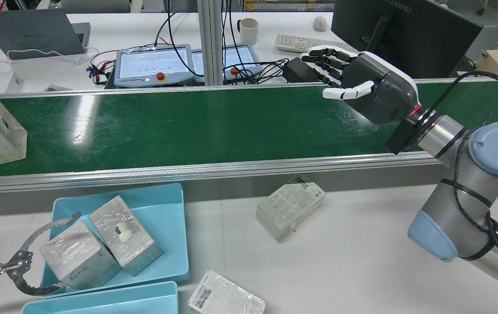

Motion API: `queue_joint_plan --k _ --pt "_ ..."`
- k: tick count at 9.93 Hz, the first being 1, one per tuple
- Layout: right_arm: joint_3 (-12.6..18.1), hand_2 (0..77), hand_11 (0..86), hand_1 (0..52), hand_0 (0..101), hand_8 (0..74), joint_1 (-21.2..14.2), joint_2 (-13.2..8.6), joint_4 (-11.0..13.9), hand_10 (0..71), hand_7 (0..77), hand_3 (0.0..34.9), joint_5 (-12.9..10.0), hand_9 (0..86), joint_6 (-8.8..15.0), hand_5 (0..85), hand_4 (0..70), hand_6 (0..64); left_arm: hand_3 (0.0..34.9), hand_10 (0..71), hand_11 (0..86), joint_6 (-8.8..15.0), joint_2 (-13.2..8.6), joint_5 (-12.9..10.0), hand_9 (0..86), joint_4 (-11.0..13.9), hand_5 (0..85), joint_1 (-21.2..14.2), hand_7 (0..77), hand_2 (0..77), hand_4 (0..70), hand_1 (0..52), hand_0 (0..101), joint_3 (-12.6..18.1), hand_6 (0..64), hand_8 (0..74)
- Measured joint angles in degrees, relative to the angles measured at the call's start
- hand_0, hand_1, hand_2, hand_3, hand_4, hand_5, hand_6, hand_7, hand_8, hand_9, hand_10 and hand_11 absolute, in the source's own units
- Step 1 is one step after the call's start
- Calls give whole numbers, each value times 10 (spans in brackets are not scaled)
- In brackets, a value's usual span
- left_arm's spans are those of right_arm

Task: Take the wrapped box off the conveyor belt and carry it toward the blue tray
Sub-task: 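Move the open right hand along the belt toward the arriving wrapped box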

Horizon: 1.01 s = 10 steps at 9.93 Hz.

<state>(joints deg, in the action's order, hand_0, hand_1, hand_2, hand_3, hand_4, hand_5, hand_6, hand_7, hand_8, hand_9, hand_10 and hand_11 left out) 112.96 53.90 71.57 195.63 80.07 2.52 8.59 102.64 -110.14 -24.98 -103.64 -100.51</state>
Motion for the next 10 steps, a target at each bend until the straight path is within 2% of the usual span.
queue_joint_plan --k 2,3,4,5,6,9,10 --pt "-4 240 16 196 500 0 -5 1 -1 0 196 83 -4 38 0 262 136 60 0 5 5 0 0 0 0 0 11 0 5 11 0 0 0 0 0 5" --pt "-13 240 16 196 500 0 -10 -13 -2 0 196 83 -7 38 1 262 136 60 0 5 0 0 0 0 0 0 5 0 5 5 0 0 0 0 0 5" --pt "-30 240 11 196 499 0 -16 -39 -1 0 218 72 -10 49 1 256 142 55 0 5 0 0 0 0 0 0 11 0 5 5 0 0 0 0 0 5" --pt "-46 240 11 191 500 0 -20 -64 -1 0 267 73 -12 71 2 278 191 93 0 5 0 0 0 0 0 0 11 0 5 5 0 0 0 0 0 5" --pt "-57 240 11 191 500 0 -26 -80 -1 0 267 73 -12 71 2 278 191 93 0 0 0 0 0 0 0 0 11 0 5 11 0 0 0 0 0 5" --pt "-68 235 11 196 506 0 -31 -93 3 0 256 73 -15 54 3 278 202 87 0 5 0 0 0 0 0 0 11 0 5 11 0 0 0 0 0 5" --pt "-68 251 11 196 505 16 -31 -94 7 0 278 82 -15 60 4 295 229 98 0 5 0 0 0 0 0 0 11 0 5 11 0 0 0 0 0 5"
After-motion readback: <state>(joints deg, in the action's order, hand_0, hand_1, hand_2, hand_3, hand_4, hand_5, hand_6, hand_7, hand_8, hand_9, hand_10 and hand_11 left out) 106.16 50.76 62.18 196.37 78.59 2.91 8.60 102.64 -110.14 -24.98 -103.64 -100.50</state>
